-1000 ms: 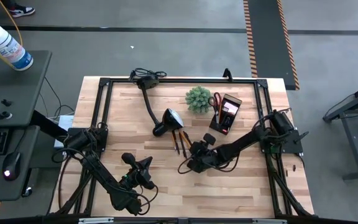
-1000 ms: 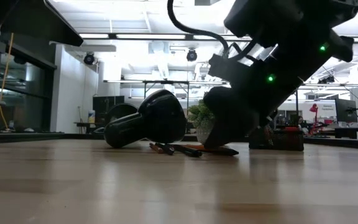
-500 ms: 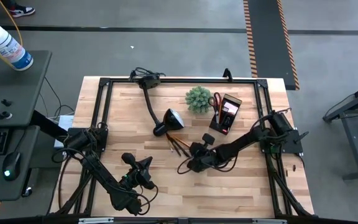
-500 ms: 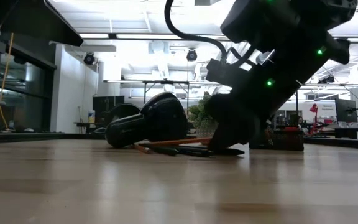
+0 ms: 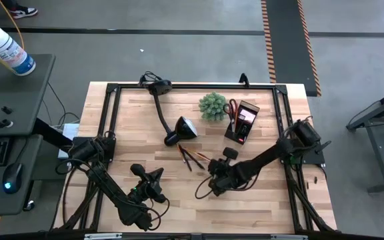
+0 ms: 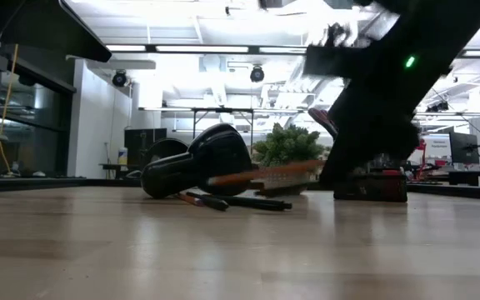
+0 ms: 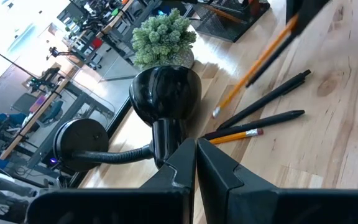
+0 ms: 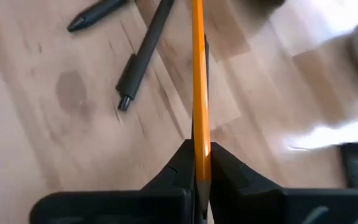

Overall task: Pick and place office supplies into organizer
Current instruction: Put the right orange pencil into the desk organizer

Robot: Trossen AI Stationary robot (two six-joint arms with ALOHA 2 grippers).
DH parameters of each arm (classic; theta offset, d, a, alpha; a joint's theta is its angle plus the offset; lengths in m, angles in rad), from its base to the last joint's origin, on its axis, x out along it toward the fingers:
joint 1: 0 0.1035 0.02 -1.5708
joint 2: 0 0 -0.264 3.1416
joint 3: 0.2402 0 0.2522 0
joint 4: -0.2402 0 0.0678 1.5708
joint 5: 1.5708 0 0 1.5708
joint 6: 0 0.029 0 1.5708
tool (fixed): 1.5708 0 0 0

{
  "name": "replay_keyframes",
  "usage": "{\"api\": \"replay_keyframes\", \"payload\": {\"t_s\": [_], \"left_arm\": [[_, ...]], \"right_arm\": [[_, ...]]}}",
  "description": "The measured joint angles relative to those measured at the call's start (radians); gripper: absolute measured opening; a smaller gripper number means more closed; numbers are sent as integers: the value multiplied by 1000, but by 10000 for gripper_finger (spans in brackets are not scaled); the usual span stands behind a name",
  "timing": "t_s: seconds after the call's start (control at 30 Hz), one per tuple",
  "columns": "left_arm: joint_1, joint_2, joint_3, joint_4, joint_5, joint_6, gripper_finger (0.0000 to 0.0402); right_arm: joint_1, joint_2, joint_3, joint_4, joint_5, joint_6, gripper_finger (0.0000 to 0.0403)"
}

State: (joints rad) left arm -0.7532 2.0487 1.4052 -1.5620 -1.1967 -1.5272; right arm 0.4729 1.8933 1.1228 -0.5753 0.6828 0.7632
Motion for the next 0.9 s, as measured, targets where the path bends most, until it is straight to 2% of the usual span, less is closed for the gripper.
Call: {"api": "replay_keyframes", "payload": {"t_s": [0.43, 0.6, 0.73, 0.9], "left_arm": [[0, 0, 0, 0, -1, 0, 5], [0, 0, 0, 0, -1, 0, 5], [0, 0, 0, 0, -1, 0, 5], [0, 0, 0, 0, -1, 0, 5]], "right_arm": [[95, -269, 0, -347, 160, 242, 11], [106, -343, 2, -421, 184, 266, 11], [96, -402, 2, -597, 150, 320, 11], [62, -508, 2, -808, -4, 386, 11]]}}
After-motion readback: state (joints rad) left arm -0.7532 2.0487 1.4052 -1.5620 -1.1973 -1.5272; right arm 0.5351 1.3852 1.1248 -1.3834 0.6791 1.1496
